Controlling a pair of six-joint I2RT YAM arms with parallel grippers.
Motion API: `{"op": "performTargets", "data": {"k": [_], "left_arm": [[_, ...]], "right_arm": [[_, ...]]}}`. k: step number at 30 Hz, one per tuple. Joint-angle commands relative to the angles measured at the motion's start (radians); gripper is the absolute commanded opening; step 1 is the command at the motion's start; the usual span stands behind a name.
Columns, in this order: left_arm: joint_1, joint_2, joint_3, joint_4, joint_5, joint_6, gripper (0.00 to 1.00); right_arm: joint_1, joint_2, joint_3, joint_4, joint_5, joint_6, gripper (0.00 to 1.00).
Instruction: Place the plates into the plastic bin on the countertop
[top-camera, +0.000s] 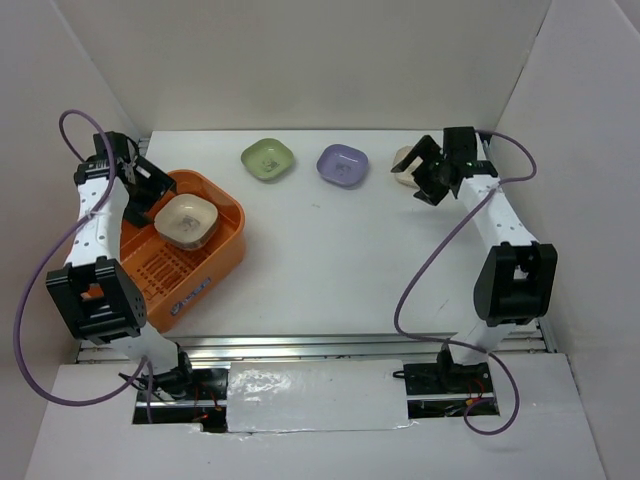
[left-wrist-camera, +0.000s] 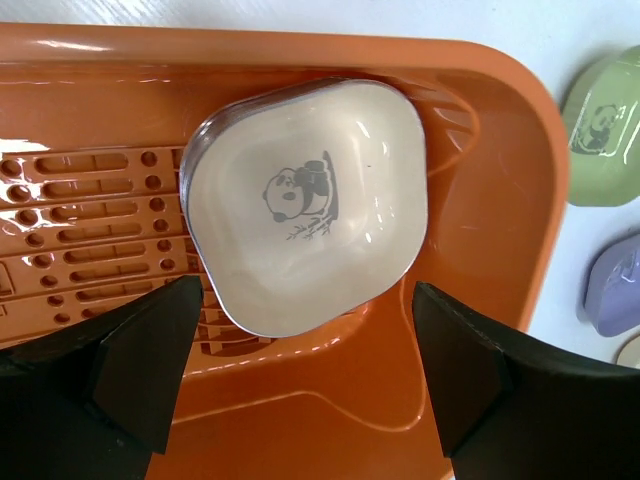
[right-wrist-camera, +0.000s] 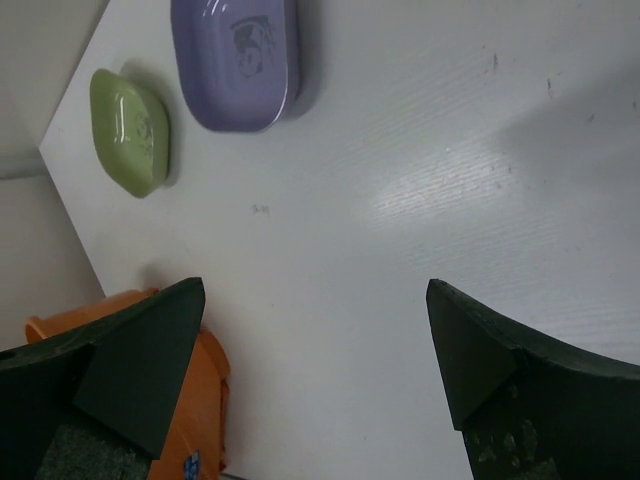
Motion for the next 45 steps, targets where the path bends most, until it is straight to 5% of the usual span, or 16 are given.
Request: {"op": "performTargets", "data": {"k": [1,9,19,21,27,29,30,33,37,41,45], "left_arm": [[-0.022,-0.051,0.064,-0.044,-0.067,-0.012,0.99],[-0.091,-0.176,0.201,-0.129,-0.122,0.109,0.99],[-0.152,-0.173,0.183,-0.138,0.046,0.244,0.99],[-0.170,-0.179,0.177,-0.140,0.047,0.249,0.99],[-0.207,-0.150,0.259,-0.195,0.020,0.266,0.99],[-0.229,-0.127,0.282,-0.216,0.020,0.272,0.99],[-0.238,-0.116,0.308,-0.227,0.020,0.274,0.99],[-0.323,-0.067,0.371,-0.262,-0.012,0.286,0.99],[-0.460,0.028,0.471,-0.288,-0.006,0.306,0.99],[-0.595,0.065,0.505,-0.209,0.063,0.303,0.99],[-0.676,0.109,0.531,-0.163,0.065,0.286,0.99]], "right_arm": [[-0.084,0.057,0.037,0.083,0.018,0.018,1.00],[-0.185,0.425,0.436,-0.053,0.163,-0.117,1.00],[-0.236,0.766,0.820,-0.222,0.141,-0.157,0.95],[-0.240,0.829,0.897,-0.242,0.115,-0.176,0.89],[-0.242,0.898,0.910,-0.256,0.035,-0.182,0.49],[-0.240,0.895,0.887,-0.267,0.020,-0.183,0.42],[-0.239,0.892,0.885,-0.278,0.015,-0.183,0.25],[-0.237,0.812,0.774,-0.282,0.037,-0.183,0.00],[-0.186,0.489,0.431,-0.138,0.193,-0.136,0.00],[-0.052,0.185,0.287,-0.147,0.502,-0.111,0.00],[0.092,0.076,0.204,-0.193,0.496,-0.130,0.00]]}}
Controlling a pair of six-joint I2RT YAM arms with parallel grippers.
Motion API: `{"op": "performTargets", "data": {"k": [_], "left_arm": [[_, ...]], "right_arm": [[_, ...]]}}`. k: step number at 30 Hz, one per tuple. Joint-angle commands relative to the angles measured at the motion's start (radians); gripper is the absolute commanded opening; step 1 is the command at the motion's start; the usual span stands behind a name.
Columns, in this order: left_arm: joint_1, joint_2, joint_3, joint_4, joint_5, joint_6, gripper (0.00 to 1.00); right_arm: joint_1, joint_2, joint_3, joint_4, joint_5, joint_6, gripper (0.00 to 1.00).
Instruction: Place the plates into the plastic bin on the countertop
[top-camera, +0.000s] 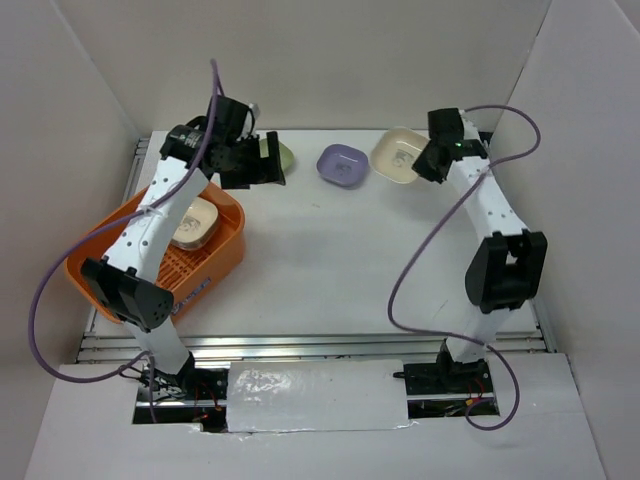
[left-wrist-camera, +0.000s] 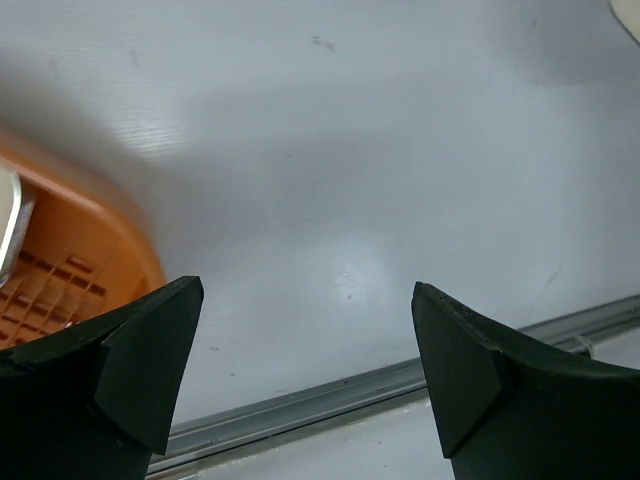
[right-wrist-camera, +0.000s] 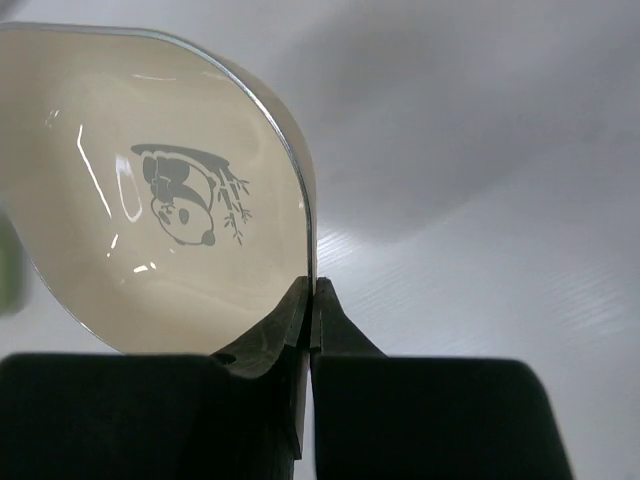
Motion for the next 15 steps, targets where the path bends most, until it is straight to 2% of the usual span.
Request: {"op": "performTargets", "data": {"k": [1,5,9,11,15], "left_arm": [[-0.054,0.034,0.053,0.070,0.036,0.007,0.99],[-0.094,0.076,0.046,0.114,0.080,0.007,0.99],[-0.110,0.082,0.011,0.173,0.109,-0.008,0.99],[-0.111,0.092,0.011,0.173,0.108,-0.009,0.99],[-0.116,0.102,-0.001,0.174,0.109,-0.003,0.99]], "right_arm": [[0.122,-0.153,-0.078,0.016,0.048,-0.009,0.00],[0.292,-0.253,-0.132,0.013,-0.064,-0.015,0.00],[0.393,-0.324,-0.190,0.044,-0.189,-0.009,0.00],[0.412,-0.375,-0.215,0.087,-0.261,0.008,0.00],[0.468,-0.405,-0.191,0.084,-0.303,0.003,0.00]]}}
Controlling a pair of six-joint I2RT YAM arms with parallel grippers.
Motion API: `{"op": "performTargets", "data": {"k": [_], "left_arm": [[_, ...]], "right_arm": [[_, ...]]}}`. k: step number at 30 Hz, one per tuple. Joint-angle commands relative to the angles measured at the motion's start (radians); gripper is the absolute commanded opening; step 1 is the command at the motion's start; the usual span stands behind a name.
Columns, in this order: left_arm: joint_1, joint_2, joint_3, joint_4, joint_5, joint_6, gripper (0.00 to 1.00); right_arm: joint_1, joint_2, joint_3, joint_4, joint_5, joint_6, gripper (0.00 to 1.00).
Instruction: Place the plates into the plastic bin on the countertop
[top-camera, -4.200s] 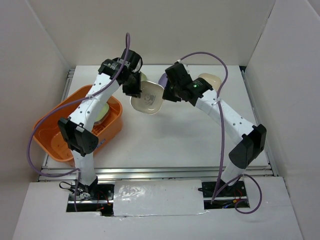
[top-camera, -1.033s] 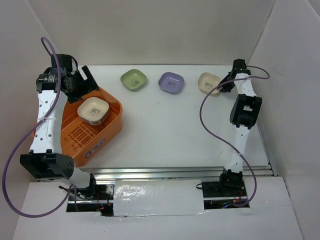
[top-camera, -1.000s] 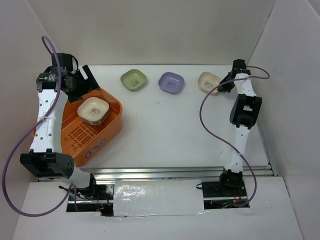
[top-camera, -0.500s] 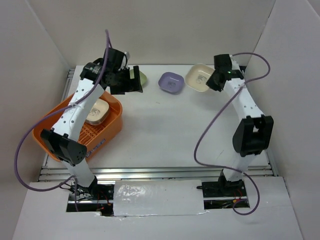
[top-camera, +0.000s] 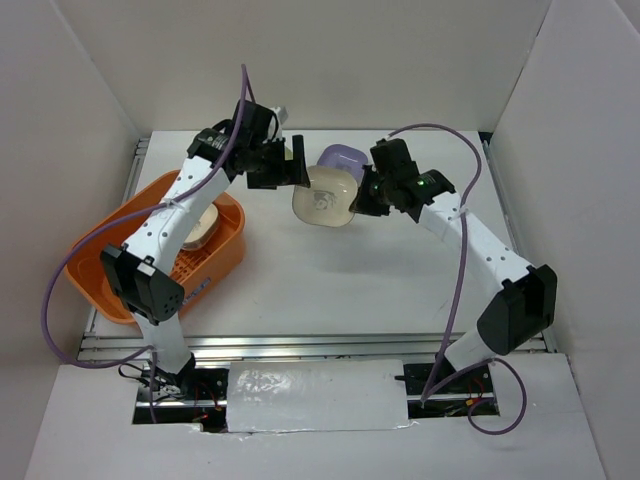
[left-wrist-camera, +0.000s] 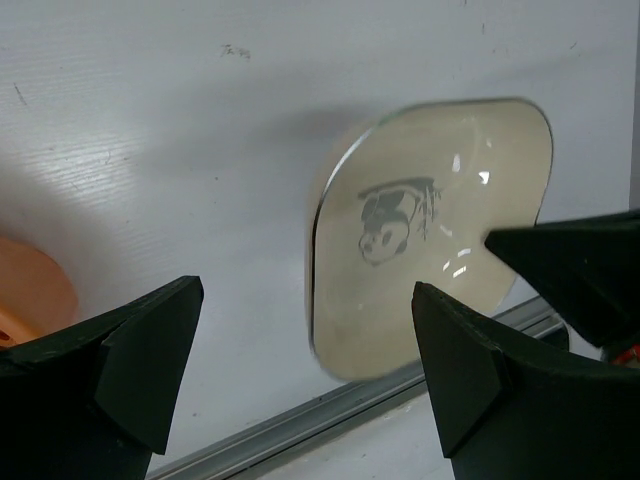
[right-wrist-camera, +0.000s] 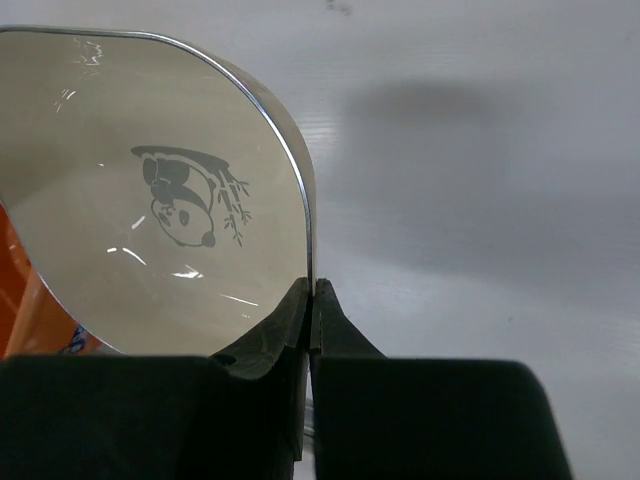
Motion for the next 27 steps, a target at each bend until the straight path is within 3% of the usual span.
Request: {"op": "performTargets", "data": {"k": [1,4,6,7,8,10,11,12,13,17,21,27], "left_arm": [[-0.006,0.009,-0.013,0.053,0.019,0.002,0.99],[-0.009,0.017,-0.017,0.048,0.021,0.009,0.83],[-0.011,0.021,-0.022,0.042,0.010,0.016,0.62],[-0.011,0.020,-0.031,0.039,0.007,0.019,0.56],[-0.011,0.018,-0.039,0.040,0.001,0.021,0.25],[-0.008,0.020,-0.039,0.028,-0.014,0.021,0.00],[-0.005,0.020,-0.031,0.007,-0.046,0.015,0.00],[0.000,0.015,-0.023,-0.005,-0.070,0.007,0.00],[0.006,0.006,-0.007,-0.018,-0.094,-0.004,0.00],[0.113,-0.171,-0.063,0.003,-0.177,-0.118,0.00],[0.271,-0.431,-0.277,0.092,-0.260,-0.226,0.00],[0.530,-0.661,-0.440,-0.002,-0.380,-0.314,0.00]], "right_arm": [[0.030,-0.077,0.050,0.051,-0.080,0.000,0.00],[0.031,-0.079,0.060,0.056,-0.129,0.006,0.00],[0.031,-0.080,0.064,0.061,-0.152,0.014,0.00],[0.034,-0.080,0.066,0.066,-0.159,0.015,0.00],[0.036,-0.080,0.073,0.064,-0.169,0.015,0.00],[0.042,-0.076,0.080,0.064,-0.169,0.015,0.05],[0.039,-0.073,0.083,0.063,-0.170,0.012,0.26],[0.038,-0.070,0.087,0.048,-0.153,0.015,0.59],[0.031,-0.065,0.092,0.029,-0.137,0.018,0.99],[-0.083,-0.103,0.057,0.035,-0.149,0.006,1.00],[-0.174,-0.102,0.055,0.023,-0.184,-0.018,1.00],[-0.216,-0.065,0.024,0.064,-0.222,0.012,1.00]]}}
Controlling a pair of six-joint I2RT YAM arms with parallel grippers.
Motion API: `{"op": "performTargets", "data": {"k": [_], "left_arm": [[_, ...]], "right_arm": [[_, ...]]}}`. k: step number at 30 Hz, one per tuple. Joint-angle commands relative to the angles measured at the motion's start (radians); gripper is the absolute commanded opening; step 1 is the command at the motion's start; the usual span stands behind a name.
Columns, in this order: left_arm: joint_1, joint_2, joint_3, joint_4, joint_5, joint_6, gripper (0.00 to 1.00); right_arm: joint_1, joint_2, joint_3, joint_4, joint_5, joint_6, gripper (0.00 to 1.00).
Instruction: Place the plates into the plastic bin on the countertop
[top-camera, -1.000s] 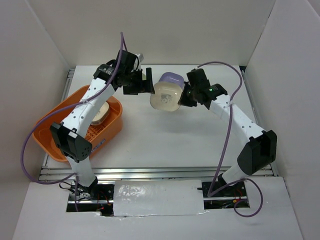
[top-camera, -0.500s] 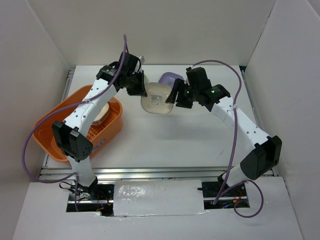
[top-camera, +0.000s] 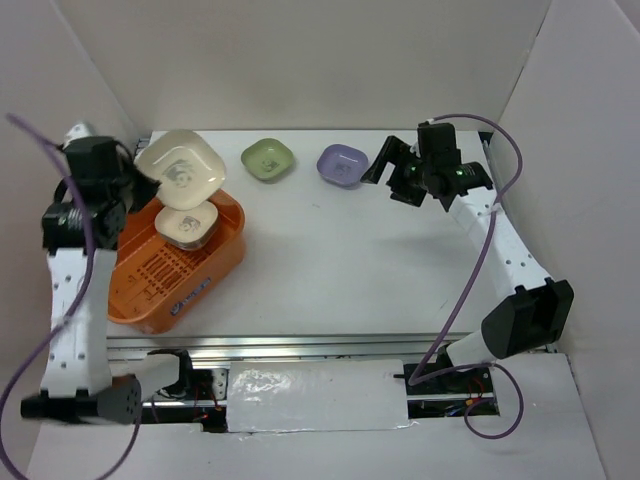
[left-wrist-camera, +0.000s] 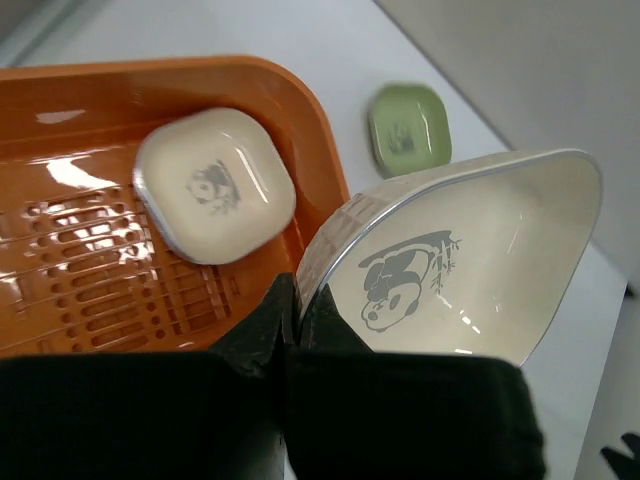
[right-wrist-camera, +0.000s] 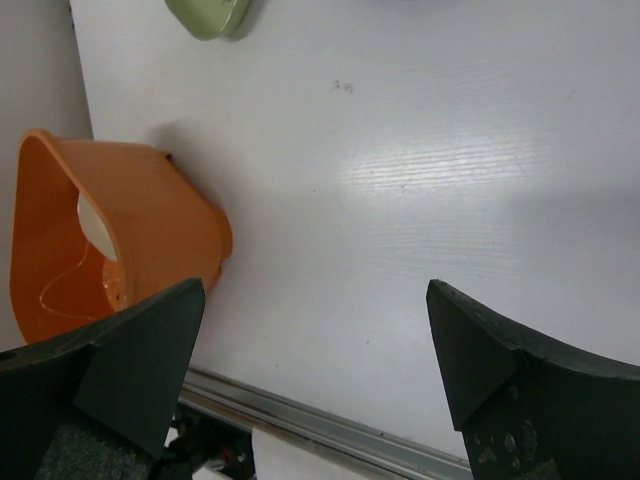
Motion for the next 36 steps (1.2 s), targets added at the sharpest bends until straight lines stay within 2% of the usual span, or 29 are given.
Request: {"op": "performTargets", "data": {"k": [1,6,10,20,21,23,24,25,31,34,36], "left_arm": [[0.129,-0.076,-0.095,-0.041,-0.046,-0.061,0.00],[0.266,-0.073,-0.178,-0.025,0.040,-0.038,0.00],[0.346,0.027,-0.241,0.063,0.167,0.027,0.00],[0.345,0.210,-0.307,0.209,0.191,-0.044,0.00],[0.337,0.224,-0.310,0.212,0.180,-0.059,0.03],[0.332,0.247,-0.324,0.218,0.180,-0.074,0.54],[0.319,0.250,-0.330,0.231,0.186,-0.081,0.82],[0.311,0.250,-0.329,0.229,0.183,-0.084,0.99],[0.248,0.166,-0.278,0.206,0.192,-0.076,0.99],[0.198,0.126,-0.177,0.108,0.156,-0.029,0.99],[0.156,0.102,-0.131,0.062,0.114,0.010,0.99]], "right_arm": [[-0.009,0.014,-0.001,0.037,-0.071,0.013,1.00],[-0.004,0.042,0.030,0.036,-0.081,0.010,1.00],[0.000,0.048,0.012,0.054,-0.093,0.005,1.00],[0.002,0.076,-0.035,0.115,-0.110,0.013,1.00],[-0.001,0.083,-0.035,0.121,-0.108,0.022,1.00],[-0.009,0.114,-0.033,0.141,-0.110,0.034,1.00],[-0.010,0.125,-0.028,0.152,-0.116,0.045,1.00],[-0.012,0.155,-0.027,0.178,-0.123,0.050,1.00],[-0.058,0.332,0.024,0.302,-0.087,0.054,1.00],[-0.096,0.557,0.171,0.222,-0.050,0.034,1.00],[-0.105,0.644,0.301,0.186,-0.053,0.019,1.00]]}}
